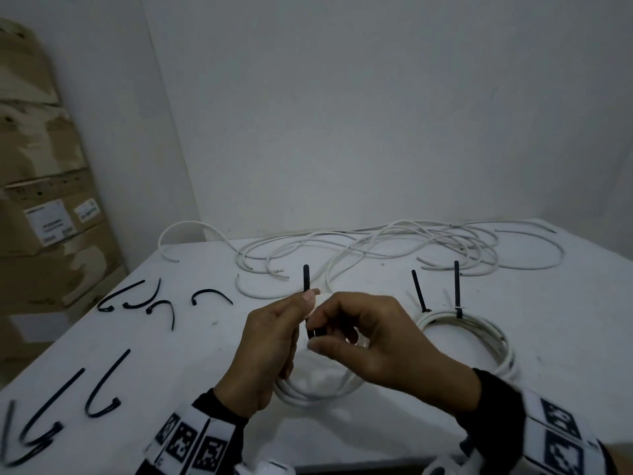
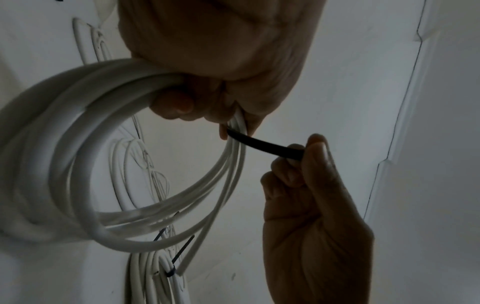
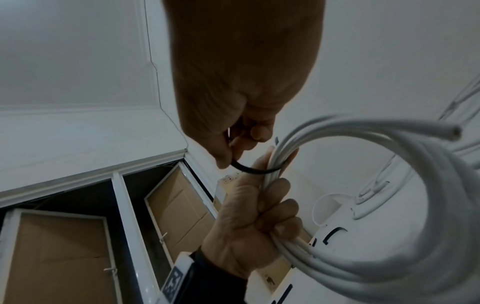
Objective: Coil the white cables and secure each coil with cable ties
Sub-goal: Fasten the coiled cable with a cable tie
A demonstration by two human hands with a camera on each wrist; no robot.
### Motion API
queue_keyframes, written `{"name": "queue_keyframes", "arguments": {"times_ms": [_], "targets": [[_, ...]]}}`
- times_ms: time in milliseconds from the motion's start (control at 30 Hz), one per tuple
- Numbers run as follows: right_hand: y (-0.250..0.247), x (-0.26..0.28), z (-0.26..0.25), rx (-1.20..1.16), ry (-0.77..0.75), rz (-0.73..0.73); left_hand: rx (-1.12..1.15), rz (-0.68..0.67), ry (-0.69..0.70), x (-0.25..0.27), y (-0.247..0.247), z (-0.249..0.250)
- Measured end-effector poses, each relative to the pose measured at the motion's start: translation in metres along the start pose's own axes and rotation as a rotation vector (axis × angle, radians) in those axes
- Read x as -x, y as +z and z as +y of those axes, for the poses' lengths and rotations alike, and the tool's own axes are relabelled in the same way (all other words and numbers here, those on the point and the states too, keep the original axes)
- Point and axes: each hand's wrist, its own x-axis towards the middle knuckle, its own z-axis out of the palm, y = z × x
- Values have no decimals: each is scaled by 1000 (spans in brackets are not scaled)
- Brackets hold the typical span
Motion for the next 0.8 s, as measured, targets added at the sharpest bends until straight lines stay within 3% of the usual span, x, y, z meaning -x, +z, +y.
{"name": "queue_keyframes", "arguments": {"times_ms": [267, 467, 800], "targets": [[-3, -17, 0, -170, 200, 322, -46, 77, 165, 13, 15, 5], [-2, -26, 0, -392, 299, 340, -88, 115, 303, 14, 15, 2], [-6, -23, 6, -448, 339, 277, -210, 132, 316, 16, 12, -8]]}}
